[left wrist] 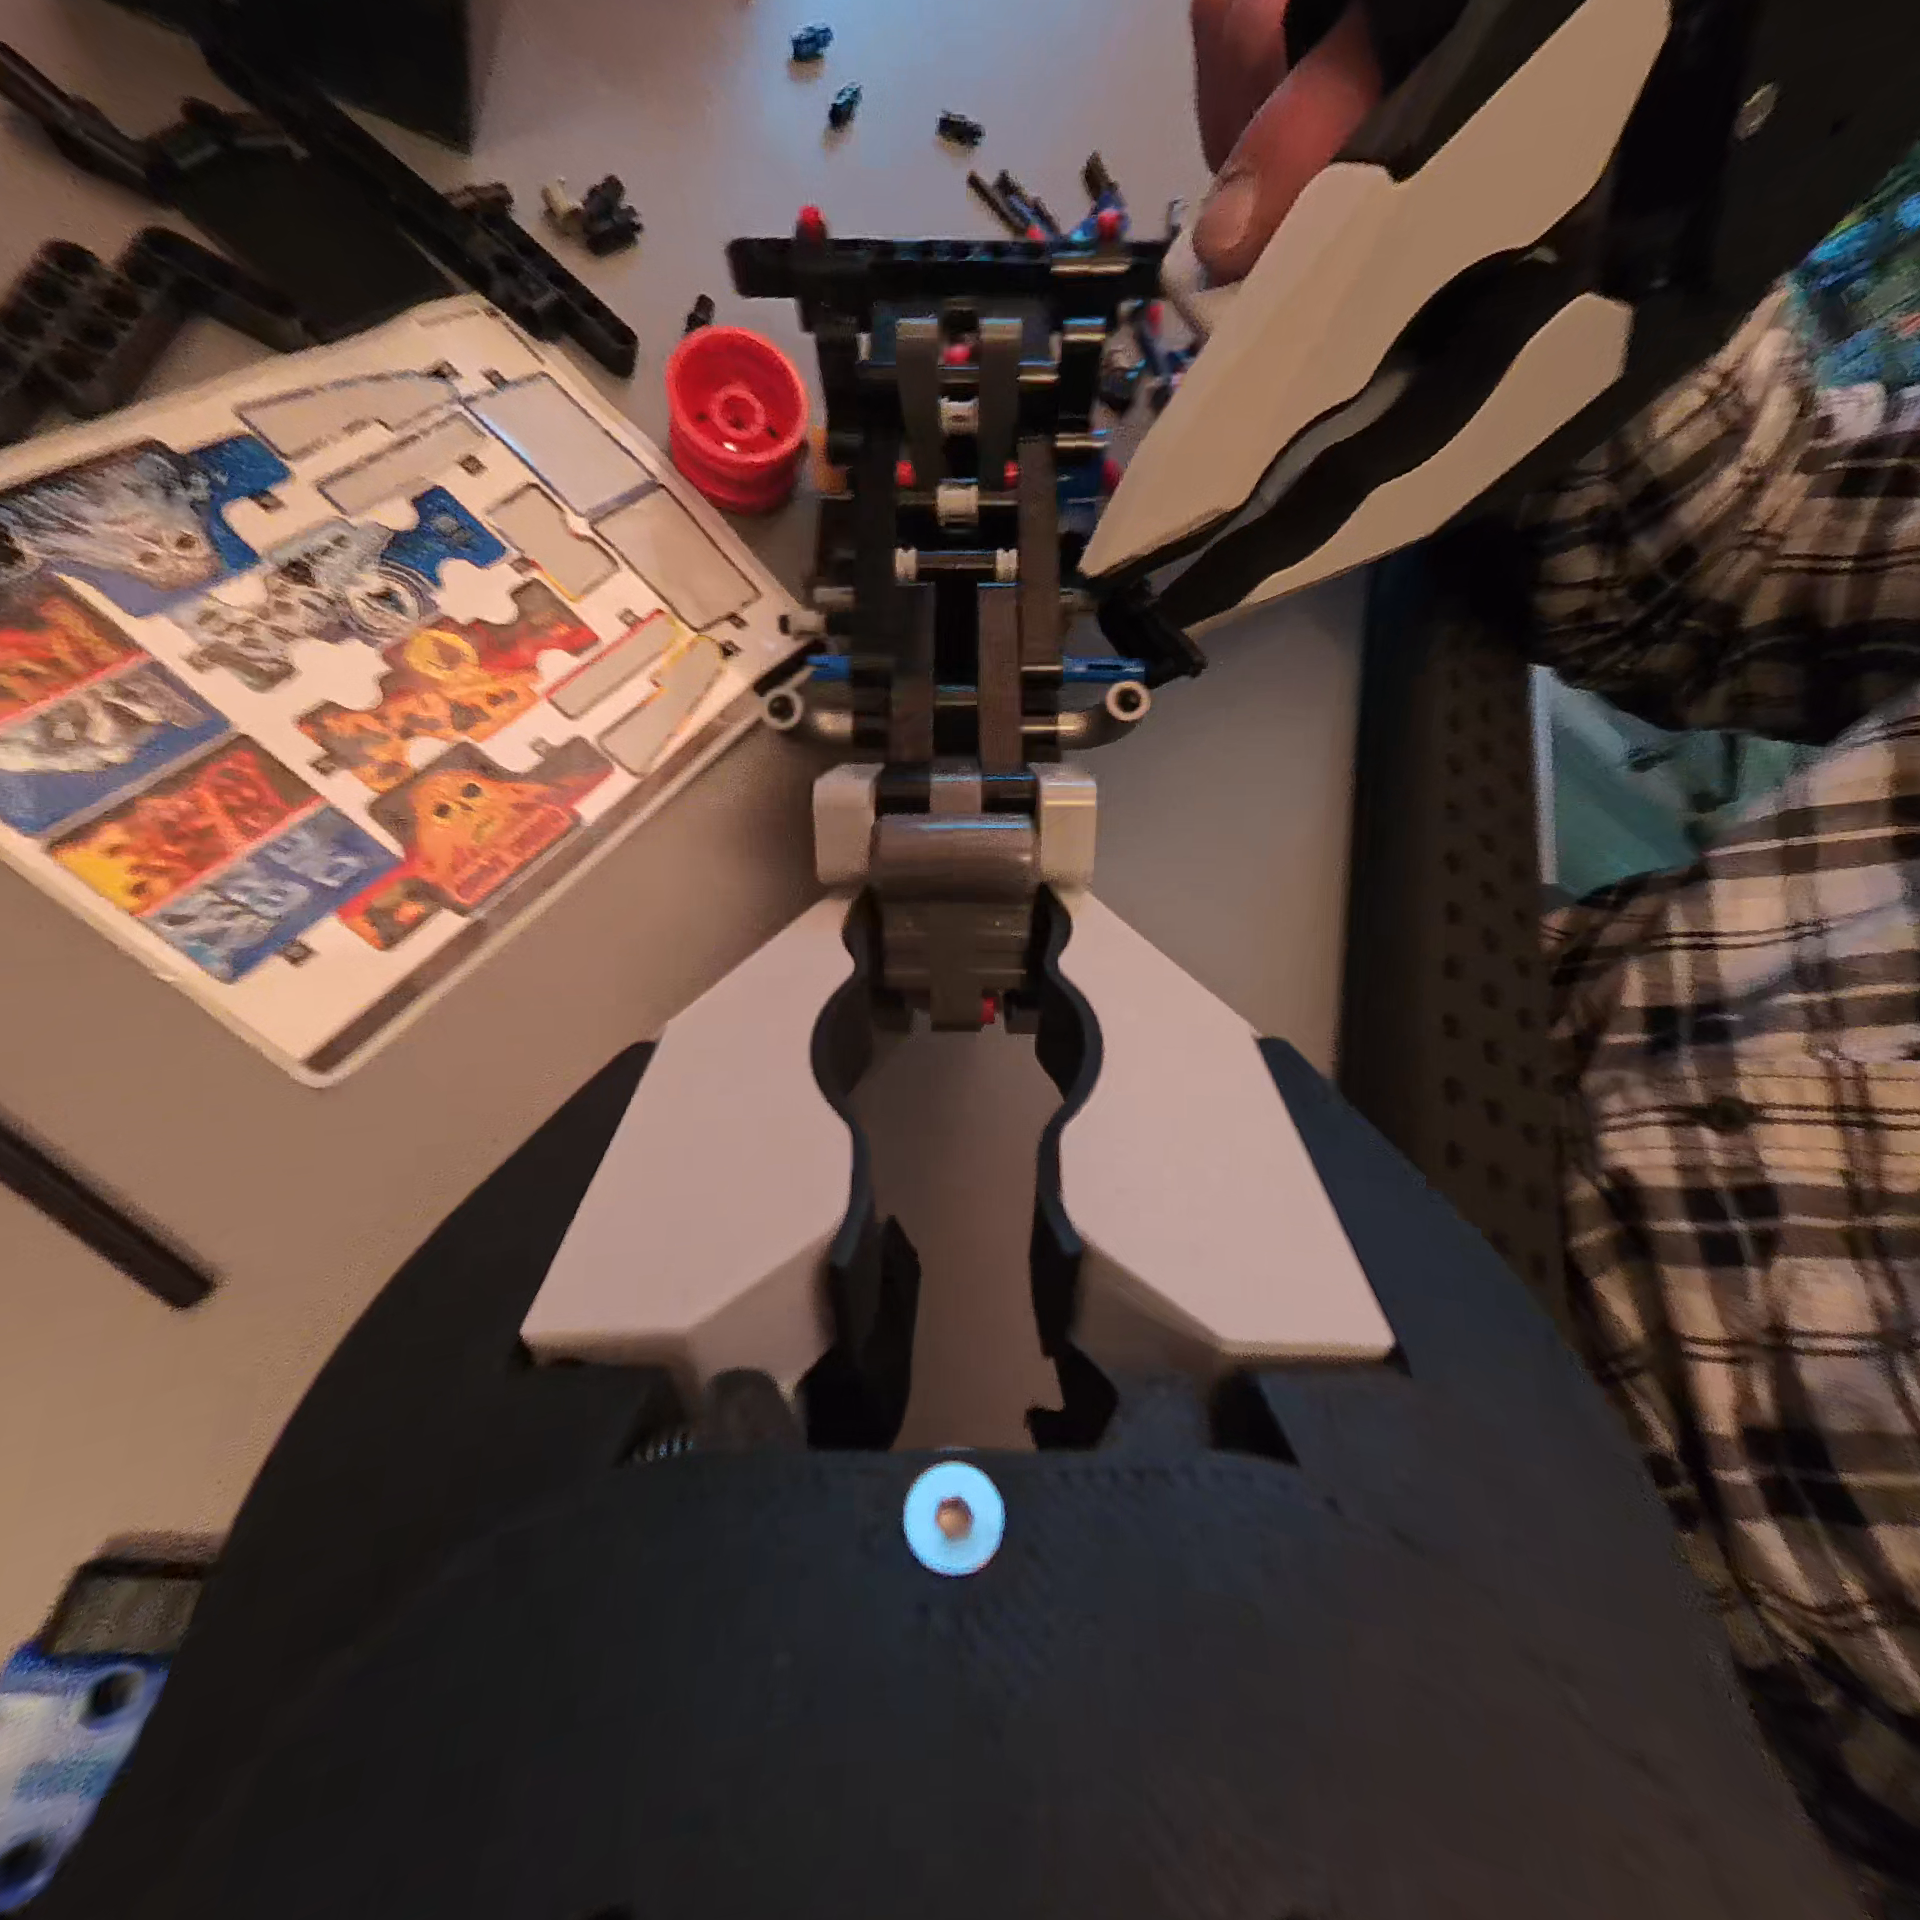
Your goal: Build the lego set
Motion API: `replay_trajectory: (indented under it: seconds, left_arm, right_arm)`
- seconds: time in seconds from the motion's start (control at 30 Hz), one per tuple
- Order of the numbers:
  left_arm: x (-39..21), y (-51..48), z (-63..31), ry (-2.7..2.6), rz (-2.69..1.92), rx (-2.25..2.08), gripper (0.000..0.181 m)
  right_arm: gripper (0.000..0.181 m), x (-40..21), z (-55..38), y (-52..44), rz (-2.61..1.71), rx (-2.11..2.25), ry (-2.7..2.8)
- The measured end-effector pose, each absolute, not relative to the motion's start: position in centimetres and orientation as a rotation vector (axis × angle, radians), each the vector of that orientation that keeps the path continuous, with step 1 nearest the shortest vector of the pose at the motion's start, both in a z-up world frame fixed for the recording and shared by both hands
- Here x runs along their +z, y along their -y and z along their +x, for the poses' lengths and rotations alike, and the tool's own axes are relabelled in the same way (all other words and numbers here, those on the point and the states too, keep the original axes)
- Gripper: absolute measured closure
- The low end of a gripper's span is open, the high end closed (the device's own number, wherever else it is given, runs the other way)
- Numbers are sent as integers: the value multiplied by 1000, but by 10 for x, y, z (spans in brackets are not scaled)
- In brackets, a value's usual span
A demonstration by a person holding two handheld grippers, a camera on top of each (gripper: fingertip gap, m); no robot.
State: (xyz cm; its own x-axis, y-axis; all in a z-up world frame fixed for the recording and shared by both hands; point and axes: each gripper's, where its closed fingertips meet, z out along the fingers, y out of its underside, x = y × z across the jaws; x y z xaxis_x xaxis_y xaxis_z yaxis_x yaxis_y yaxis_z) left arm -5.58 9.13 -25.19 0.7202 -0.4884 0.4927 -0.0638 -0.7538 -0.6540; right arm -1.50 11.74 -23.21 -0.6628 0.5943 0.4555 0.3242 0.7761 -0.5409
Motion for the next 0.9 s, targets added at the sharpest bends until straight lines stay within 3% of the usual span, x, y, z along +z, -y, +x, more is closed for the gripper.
replay_trajectory:
  seconds: [0.23,0.33,0.47,0.9]
  left_arm:
    - [-254,-91,-63,-347,-2290,-878,151]
    - [-260,-95,-75,-345,-2329,-736,139]
    - [-264,-96,-82,-298,-2344,-730,138]
    - [-256,-100,-112,-291,-2306,-539,109]
  right_arm:
    - [167,-234,-21,-110,-691,569,2345]
    - [167,-234,-29,-114,-714,544,2333]
    - [168,-233,-35,-120,-728,509,2350]
    - [168,-229,-42,-120,-736,551,2476]
